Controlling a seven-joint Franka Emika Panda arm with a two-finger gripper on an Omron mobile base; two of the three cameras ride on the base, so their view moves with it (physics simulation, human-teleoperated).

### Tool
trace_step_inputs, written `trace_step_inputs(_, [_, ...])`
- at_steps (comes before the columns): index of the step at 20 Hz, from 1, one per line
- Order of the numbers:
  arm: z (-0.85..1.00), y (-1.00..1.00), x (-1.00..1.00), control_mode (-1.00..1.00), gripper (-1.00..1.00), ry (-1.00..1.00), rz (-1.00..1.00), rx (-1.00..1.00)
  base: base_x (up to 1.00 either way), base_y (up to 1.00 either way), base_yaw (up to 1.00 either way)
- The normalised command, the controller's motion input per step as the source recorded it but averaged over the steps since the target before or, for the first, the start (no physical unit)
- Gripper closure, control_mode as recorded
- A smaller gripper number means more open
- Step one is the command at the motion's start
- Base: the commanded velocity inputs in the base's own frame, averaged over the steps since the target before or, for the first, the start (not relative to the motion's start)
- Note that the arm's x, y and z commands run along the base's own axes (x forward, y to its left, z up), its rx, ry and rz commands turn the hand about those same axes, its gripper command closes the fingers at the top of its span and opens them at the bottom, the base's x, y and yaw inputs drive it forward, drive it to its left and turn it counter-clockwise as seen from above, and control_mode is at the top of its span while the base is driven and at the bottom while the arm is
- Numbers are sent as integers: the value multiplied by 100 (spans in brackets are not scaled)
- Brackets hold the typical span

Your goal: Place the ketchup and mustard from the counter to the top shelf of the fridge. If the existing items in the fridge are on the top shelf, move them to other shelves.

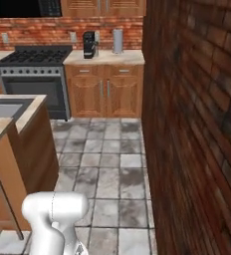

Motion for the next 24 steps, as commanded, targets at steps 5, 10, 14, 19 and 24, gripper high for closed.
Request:
trace_step_inputs(5, [0, 0, 0, 100, -100, 0, 0, 0, 100, 0, 29])
trace_step_inputs(10, [0, 0, 0, 100, -100, 0, 0, 0, 100, -13, 21])
trace_step_inputs(14, [0, 0, 0, 100, -100, 0, 0, 0, 100, -5, 12])
trace_step_inputs(19, [0, 0, 0, 100, -100, 0, 0, 0, 100, -6, 8])
trace_step_inputs(24, [0, 0, 0, 100, -100, 0, 0, 0, 100, -17, 0])
